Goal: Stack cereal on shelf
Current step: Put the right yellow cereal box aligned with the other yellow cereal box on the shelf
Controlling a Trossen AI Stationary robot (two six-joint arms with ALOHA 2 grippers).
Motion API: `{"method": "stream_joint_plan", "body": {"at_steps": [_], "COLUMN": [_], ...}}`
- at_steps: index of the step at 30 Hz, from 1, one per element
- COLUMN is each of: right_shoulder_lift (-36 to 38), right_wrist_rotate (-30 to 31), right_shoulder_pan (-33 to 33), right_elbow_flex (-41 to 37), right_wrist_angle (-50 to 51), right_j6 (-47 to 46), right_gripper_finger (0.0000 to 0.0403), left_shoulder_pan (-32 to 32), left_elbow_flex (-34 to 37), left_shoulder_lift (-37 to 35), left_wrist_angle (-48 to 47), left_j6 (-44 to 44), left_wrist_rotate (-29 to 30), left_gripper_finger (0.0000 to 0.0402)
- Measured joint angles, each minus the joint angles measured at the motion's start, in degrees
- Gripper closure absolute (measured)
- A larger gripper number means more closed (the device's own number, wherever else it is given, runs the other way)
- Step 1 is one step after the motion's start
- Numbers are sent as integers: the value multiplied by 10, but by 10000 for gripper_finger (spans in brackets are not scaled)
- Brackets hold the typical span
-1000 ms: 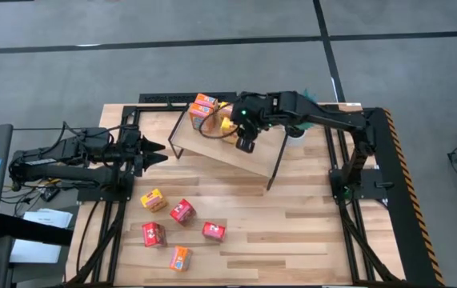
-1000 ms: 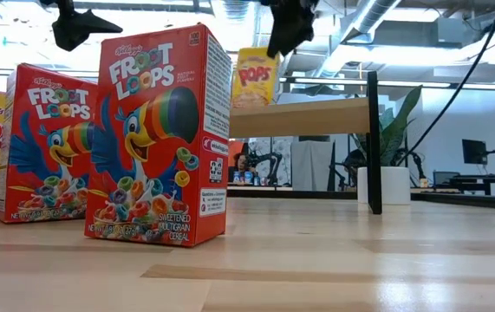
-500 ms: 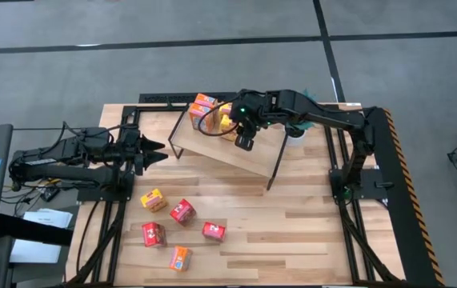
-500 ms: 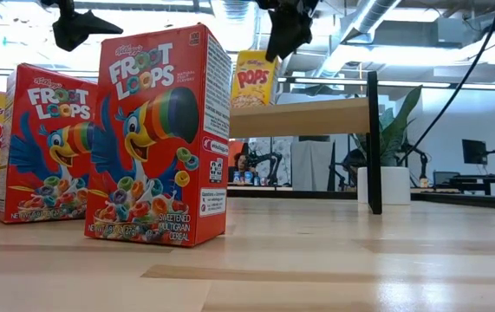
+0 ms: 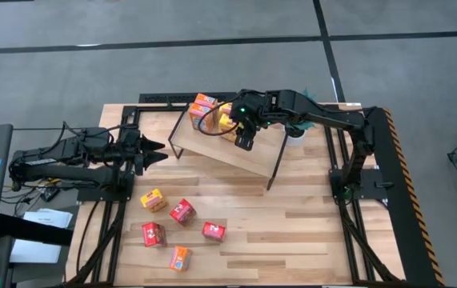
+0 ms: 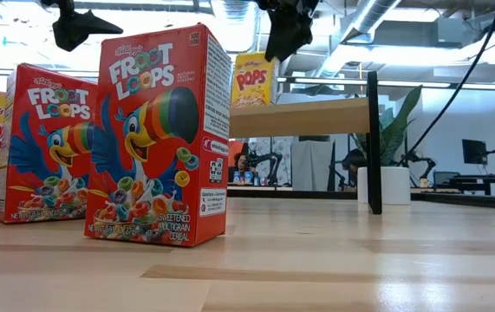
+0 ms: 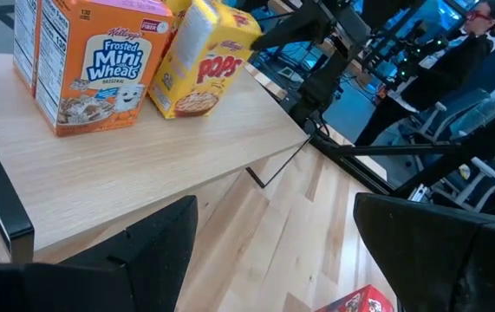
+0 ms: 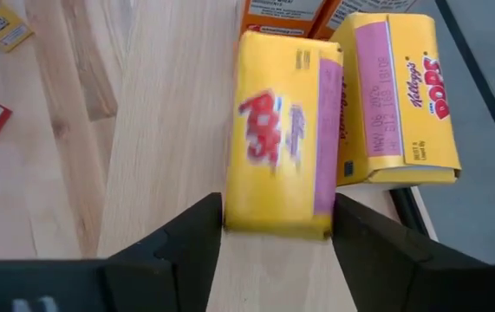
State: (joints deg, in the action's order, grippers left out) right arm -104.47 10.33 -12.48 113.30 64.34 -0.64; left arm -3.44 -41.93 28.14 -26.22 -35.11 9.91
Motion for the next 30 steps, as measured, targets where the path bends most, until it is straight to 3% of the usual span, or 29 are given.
{"method": "stream_joint_plan", "body": {"at_steps": [9,20,24,30], "right_shoulder_lift": [1,18,22,21], "right_wrist_rotate": [0,5,4,2], "right_shoulder_pan": [2,4,25,35], "right_elbow_flex": [0,-1,-1,-15], "right_wrist_angle": [9,103,94,40], "right_j6": [-6,-42,-38,-8], "right_gripper_finger": [156,163,192,275], "left_shoulder_pan": [0,0,0,0], "left_elbow_flex": [0,0,0,0], "left_shoulder_lift": [0,0,0,0], "left_wrist_angle": [0,0,0,0], "left_j6": [0,0,-1,-2], "left_wrist_rotate": [0,0,0,0], "left_gripper_finger": [101,101,101,101]}}
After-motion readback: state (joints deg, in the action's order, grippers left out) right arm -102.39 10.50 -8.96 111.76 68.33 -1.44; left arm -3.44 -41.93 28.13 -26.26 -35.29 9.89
